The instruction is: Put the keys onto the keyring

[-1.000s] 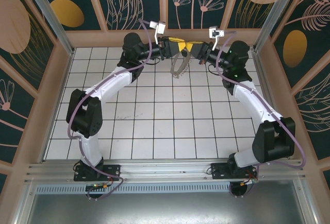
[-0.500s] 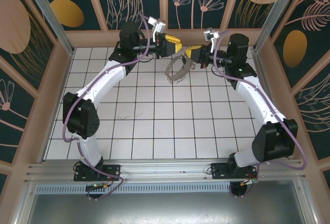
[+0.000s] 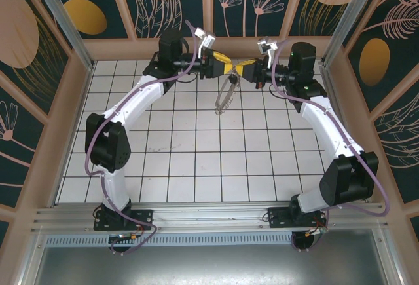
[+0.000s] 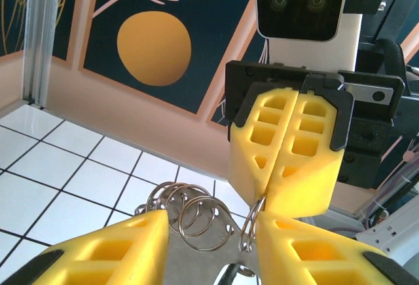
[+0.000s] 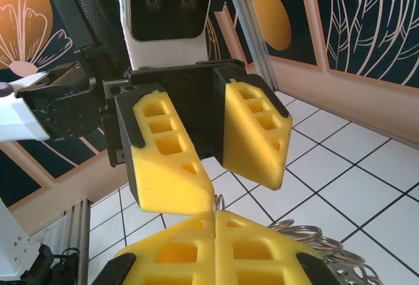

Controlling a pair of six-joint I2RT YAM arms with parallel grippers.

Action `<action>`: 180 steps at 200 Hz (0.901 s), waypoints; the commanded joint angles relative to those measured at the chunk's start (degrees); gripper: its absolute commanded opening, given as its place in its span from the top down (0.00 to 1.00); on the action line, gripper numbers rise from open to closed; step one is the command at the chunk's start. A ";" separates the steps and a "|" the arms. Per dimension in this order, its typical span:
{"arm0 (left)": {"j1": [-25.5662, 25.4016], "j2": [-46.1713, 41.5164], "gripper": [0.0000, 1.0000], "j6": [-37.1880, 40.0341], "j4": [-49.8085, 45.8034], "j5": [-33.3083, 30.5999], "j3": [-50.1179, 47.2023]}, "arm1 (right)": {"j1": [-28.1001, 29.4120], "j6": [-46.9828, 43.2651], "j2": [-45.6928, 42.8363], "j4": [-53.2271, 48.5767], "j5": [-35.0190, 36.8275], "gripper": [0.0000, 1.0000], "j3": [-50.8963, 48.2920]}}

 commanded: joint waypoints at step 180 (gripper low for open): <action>-1.95 1.24 0.94 -7.32 11.77 4.93 0.07 | -0.25 -0.28 -0.14 3.89 -2.43 1.00 1.11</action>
